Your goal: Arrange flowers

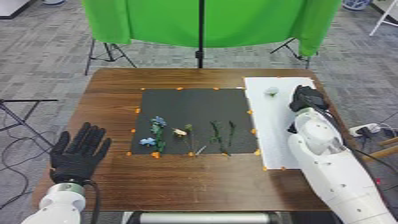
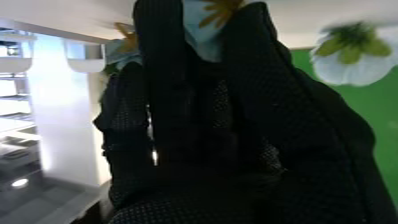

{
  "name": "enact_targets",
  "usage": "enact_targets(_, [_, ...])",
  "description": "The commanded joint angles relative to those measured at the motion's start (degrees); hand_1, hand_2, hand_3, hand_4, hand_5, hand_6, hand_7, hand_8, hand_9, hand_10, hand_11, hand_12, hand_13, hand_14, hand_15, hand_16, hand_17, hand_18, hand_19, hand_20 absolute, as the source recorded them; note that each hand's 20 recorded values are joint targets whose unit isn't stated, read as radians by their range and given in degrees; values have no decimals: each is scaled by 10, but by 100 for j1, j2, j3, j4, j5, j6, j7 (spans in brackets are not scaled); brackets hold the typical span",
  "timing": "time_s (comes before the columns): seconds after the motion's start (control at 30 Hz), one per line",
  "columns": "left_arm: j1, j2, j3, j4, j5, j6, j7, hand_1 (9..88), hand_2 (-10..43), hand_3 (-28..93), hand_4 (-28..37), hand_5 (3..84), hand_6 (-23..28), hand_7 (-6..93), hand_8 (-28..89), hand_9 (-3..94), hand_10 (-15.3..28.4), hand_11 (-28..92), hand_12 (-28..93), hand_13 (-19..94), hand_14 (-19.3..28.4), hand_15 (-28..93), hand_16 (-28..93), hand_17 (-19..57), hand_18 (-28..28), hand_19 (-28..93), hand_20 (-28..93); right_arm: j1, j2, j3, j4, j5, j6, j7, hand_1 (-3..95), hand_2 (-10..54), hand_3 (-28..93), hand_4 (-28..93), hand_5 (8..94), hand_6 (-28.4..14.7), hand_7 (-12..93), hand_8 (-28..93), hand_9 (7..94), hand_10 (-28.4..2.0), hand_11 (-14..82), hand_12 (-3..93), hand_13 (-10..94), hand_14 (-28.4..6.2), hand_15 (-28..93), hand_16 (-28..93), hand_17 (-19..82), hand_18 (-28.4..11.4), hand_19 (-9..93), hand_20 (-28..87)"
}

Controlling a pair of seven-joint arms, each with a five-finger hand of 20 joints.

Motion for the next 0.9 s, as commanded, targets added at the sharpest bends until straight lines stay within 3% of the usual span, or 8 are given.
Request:
enact_targets(0.03, [141, -31, -107, -51, 64, -19, -57, 251, 179, 744, -283, 471, 91, 154, -106, 406, 144, 253, 101, 328, 127, 299, -62, -56, 133, 390, 141, -775, 386, -64, -1378, 263, -35, -525, 647, -95, 645, -282, 777, -9, 276, 9, 850, -115, 107, 428, 750, -85, 300, 437, 364, -179, 822, 417])
enact_targets(0.17, [107, 4, -107, -27, 14, 43, -17, 251, 178, 745, -283, 471, 90, 154, -105, 407, 144, 252, 102, 328, 126, 297, -60, -56, 133, 389, 142, -859, 420, -279, -2218, 230, -219, -1428, 631, -95, 671, -283, 777, -12, 278, 7, 850, -117, 107, 432, 747, -85, 312, 434, 363, -185, 819, 424])
enact_targets(0.3, [16, 10, -6, -15, 1, -2, -23, 252, 178, 745, -283, 472, 91, 154, -105, 407, 143, 252, 103, 329, 127, 296, -59, -56, 133, 389, 143, -820, 365, -714, -2613, 221, -332, -1927, 624, -95, 680, -283, 773, -12, 281, 9, 845, -117, 107, 432, 736, -86, 320, 437, 353, -183, 812, 425])
enact_targets(0.37, [-42, 8, 39, -8, -27, 78, -47, 252, 178, 745, -283, 472, 91, 154, -105, 407, 143, 252, 103, 329, 127, 297, -59, -55, 133, 388, 143, -718, 267, -975, -2579, 199, -417, -2069, 621, -95, 684, -283, 769, -10, 283, 8, 841, -117, 106, 431, 732, -83, 321, 436, 351, -183, 810, 426])
enact_targets(0.43, [-76, 4, 46, -29, -150, 294, -22, 252, 178, 746, -283, 473, 92, 154, -104, 409, 144, 255, 104, 329, 127, 298, -58, -55, 133, 388, 143, -600, 87, -1186, -2425, 122, -653, -2198, 620, -95, 686, -283, 767, -10, 285, 5, 839, -117, 106, 428, 730, -81, 323, 436, 350, -183, 809, 428])
enact_targets(0.57, [-153, -40, 105, 10, -99, 268, -90, 252, 179, 746, -283, 478, 93, 156, -105, 412, 144, 258, 104, 331, 128, 301, -59, -56, 134, 391, 145, -567, -32, -1462, -2324, 136, -933, -2262, 619, -95, 687, -283, 764, -10, 289, 2, 837, -118, 104, 422, 727, -81, 324, 435, 349, -184, 808, 431])
enact_targets(0.7, [-95, -51, 76, -23, -86, 302, -72, 253, 179, 745, -283, 479, 93, 158, -106, 414, 145, 260, 103, 333, 129, 306, -60, -56, 134, 393, 145, -608, 32, -1619, -2359, 69, -1064, -2395, 619, -95, 686, -283, 761, -8, 290, 0, 835, -119, 102, 417, 724, -80, 326, 435, 347, -185, 808, 434])
enact_targets(0.9, [-57, -53, 66, -60, -164, 390, -74, 253, 180, 746, -283, 481, 93, 159, -107, 416, 145, 262, 102, 334, 129, 310, -63, -56, 134, 394, 144, -609, 12, -1619, -2431, 193, -1264, -2243, 616, -95, 686, -283, 753, -9, 285, -6, 827, -119, 91, 402, 714, -79, 325, 434, 340, -188, 806, 437])
